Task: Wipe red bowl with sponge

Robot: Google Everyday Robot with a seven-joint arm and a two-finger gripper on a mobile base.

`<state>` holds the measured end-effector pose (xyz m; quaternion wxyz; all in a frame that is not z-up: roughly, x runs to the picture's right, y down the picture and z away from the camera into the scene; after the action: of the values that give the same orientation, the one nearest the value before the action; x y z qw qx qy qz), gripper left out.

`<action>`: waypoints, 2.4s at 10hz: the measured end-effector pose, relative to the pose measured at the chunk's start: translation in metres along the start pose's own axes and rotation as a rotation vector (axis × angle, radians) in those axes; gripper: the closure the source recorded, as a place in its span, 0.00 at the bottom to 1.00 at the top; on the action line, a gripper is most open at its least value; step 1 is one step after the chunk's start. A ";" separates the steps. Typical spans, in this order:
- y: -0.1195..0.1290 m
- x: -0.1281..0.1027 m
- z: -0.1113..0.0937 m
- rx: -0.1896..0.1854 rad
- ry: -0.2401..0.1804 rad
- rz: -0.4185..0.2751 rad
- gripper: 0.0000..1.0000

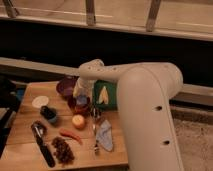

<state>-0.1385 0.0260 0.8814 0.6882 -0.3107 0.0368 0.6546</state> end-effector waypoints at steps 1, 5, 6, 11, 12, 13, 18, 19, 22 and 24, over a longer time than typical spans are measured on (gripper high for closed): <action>-0.001 -0.005 0.000 0.005 -0.009 -0.003 0.90; 0.022 -0.006 0.012 -0.016 0.004 -0.050 0.90; 0.026 0.002 0.015 -0.024 0.021 -0.067 0.90; 0.014 0.023 0.003 0.008 0.036 -0.066 0.90; 0.008 0.019 0.001 0.028 0.026 -0.061 0.90; 0.009 0.015 0.001 0.034 0.020 -0.060 0.90; 0.025 -0.004 0.012 0.007 0.014 -0.100 0.90; 0.026 0.000 0.014 -0.010 0.025 -0.105 0.90; 0.035 0.021 0.020 -0.028 0.060 -0.116 0.90; 0.020 0.026 0.012 0.011 0.058 -0.096 0.90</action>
<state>-0.1578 0.0533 0.8717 0.7190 -0.3274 0.0454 0.6114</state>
